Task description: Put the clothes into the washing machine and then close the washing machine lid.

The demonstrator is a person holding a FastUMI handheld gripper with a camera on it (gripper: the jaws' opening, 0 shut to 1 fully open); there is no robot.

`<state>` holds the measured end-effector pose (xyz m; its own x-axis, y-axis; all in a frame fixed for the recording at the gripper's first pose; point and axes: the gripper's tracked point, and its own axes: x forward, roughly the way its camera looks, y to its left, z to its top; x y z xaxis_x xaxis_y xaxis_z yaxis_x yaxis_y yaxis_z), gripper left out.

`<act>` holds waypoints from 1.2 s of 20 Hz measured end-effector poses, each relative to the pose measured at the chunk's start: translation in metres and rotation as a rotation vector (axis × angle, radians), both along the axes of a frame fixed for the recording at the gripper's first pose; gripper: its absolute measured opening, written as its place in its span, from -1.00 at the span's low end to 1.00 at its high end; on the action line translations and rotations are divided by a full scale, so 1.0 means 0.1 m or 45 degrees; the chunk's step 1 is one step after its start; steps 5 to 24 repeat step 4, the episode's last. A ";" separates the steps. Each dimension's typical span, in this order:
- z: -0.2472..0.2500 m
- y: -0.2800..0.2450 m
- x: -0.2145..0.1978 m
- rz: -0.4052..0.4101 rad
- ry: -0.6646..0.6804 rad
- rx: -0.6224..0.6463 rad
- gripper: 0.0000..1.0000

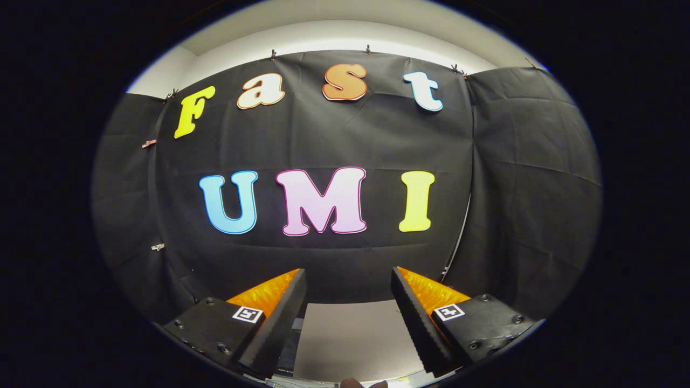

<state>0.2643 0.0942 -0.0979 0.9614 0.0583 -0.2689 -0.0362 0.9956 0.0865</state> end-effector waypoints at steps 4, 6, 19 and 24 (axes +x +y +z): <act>-0.02 0.06 0.05 0.010 0.002 -0.012 0.98; -0.02 0.06 0.05 0.010 0.002 -0.012 0.98; -0.02 0.06 0.05 0.010 0.002 -0.012 0.98; -0.02 0.06 0.05 0.010 0.002 -0.012 0.98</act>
